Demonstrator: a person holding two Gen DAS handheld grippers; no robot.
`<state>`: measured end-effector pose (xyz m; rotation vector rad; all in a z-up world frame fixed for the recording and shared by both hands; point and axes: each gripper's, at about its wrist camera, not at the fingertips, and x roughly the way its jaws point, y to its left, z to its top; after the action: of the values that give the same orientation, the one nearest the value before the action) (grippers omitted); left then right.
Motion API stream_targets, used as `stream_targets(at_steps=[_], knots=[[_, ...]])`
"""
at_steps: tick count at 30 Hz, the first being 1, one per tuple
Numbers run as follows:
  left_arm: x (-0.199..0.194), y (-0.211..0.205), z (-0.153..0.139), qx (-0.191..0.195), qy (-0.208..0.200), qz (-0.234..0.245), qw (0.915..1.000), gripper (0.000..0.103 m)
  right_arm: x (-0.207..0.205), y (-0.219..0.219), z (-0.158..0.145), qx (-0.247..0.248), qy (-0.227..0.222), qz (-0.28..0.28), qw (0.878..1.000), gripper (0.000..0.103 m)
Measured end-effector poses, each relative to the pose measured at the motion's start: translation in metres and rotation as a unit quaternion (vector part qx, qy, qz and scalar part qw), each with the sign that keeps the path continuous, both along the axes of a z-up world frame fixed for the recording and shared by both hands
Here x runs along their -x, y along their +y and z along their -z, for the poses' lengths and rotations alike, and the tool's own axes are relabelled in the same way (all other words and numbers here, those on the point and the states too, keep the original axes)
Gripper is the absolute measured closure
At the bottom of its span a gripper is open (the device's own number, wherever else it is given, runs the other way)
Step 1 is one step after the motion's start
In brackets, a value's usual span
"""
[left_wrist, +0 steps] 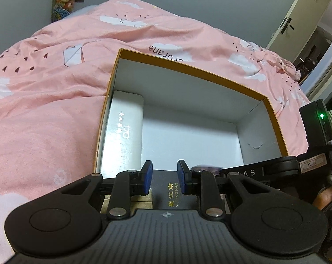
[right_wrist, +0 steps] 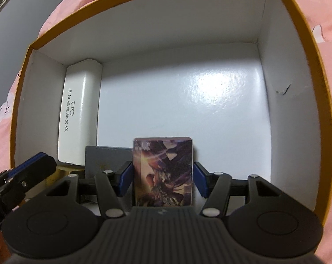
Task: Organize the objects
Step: 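Lower the card box with the right tool while the left tool lowers the gray box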
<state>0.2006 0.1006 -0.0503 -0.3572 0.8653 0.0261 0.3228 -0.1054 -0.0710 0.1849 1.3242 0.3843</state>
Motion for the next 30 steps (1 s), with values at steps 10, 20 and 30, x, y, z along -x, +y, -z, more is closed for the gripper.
stream_targets(at_steps=[10, 20, 30], knots=[[0.010, -0.009, 0.004, 0.003, -0.009, -0.001, 1.0000, 0.075, 0.009, 0.000, -0.004, -0.023, 0.000, -0.021, 1.000, 0.073], [0.016, -0.011, 0.005, 0.005, -0.014, -0.007, 0.9999, 0.075, 0.014, 0.005, -0.017, 0.018, -0.055, -0.039, 0.998, 0.078], [0.014, -0.008, 0.009, 0.009, -0.009, -0.014, 0.9998, 0.075, -0.003, -0.032, 0.012, 0.012, -0.005, 0.030, 0.999, 0.050]])
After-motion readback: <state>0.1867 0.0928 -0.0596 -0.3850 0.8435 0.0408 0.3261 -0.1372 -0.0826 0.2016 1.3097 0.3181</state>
